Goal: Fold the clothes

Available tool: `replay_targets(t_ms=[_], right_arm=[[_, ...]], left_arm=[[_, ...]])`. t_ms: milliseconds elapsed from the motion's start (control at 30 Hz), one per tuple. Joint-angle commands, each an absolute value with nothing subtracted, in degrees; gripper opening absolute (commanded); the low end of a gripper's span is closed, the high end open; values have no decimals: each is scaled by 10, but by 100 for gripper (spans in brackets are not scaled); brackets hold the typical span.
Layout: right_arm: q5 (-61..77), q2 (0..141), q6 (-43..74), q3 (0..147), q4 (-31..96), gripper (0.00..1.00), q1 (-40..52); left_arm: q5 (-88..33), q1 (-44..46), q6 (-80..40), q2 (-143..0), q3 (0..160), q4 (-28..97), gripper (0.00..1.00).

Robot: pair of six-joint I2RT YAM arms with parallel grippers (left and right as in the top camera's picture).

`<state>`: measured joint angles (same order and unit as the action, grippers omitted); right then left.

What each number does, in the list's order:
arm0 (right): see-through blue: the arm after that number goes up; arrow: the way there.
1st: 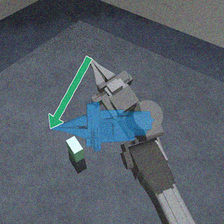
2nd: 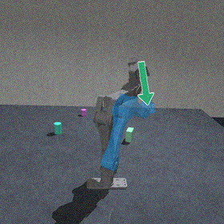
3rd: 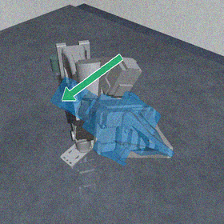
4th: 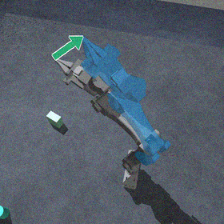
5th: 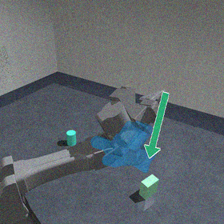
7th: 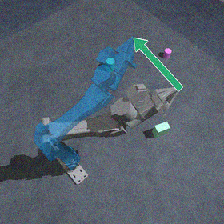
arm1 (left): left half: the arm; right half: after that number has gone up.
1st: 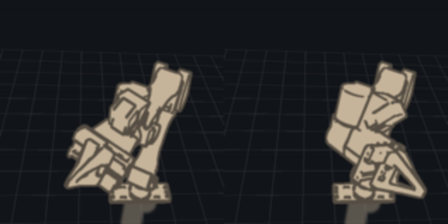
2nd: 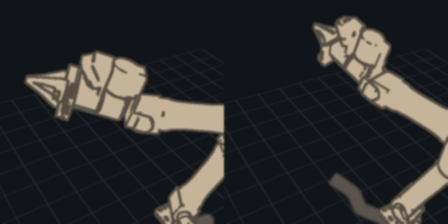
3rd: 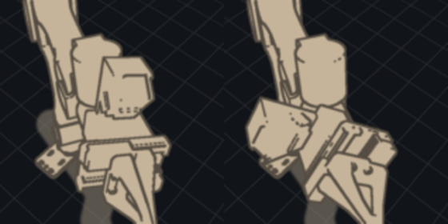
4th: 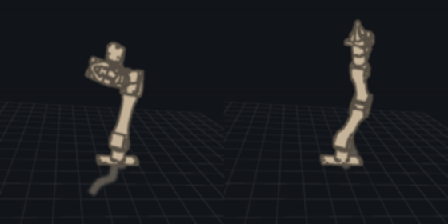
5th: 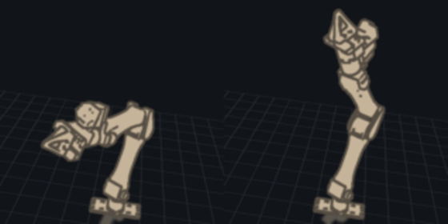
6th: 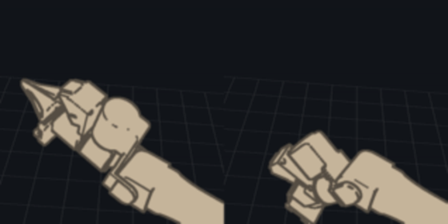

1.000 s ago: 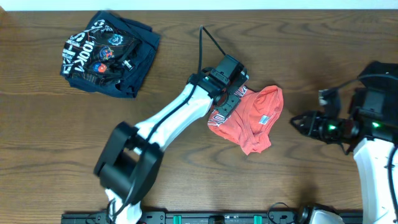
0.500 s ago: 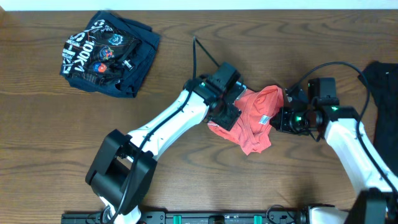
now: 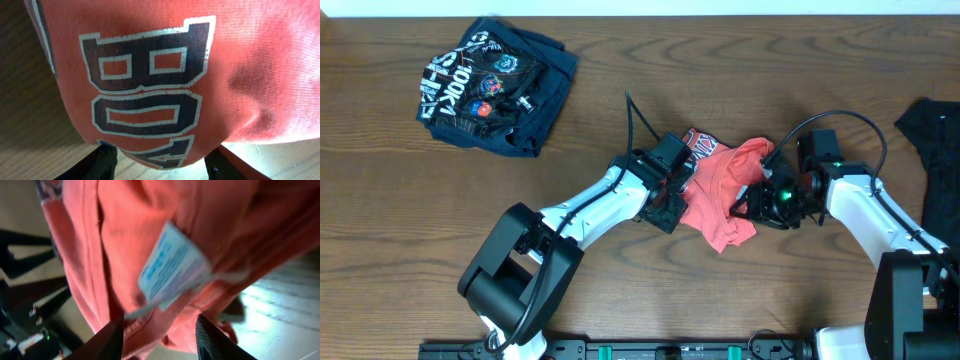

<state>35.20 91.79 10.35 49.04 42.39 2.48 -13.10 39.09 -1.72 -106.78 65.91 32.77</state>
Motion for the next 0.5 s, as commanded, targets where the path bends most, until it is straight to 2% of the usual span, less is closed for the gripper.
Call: replay_targets(t_ms=[0,33,133,300,433,467], right_arm=[[377,921,76,489,420,28,39],[371,921,77,489,416,17,42],[329,921,96,489,411,1,44],[194,921,149,489,444,1,32],[182,921,154,489,455,2,21],[182,921,154,489,456,9,17]], left_arm=[[-124,389,-23,-1072,662,322,58],[-123,389,-22,-1072,662,320,58],[-123,389,-22,-1072,662,318,58],[-121,380,-22,-1072,662,319,54],[-121,366,-22,-1072,662,320,54],[-121,362,-22,-1072,662,320,54]])
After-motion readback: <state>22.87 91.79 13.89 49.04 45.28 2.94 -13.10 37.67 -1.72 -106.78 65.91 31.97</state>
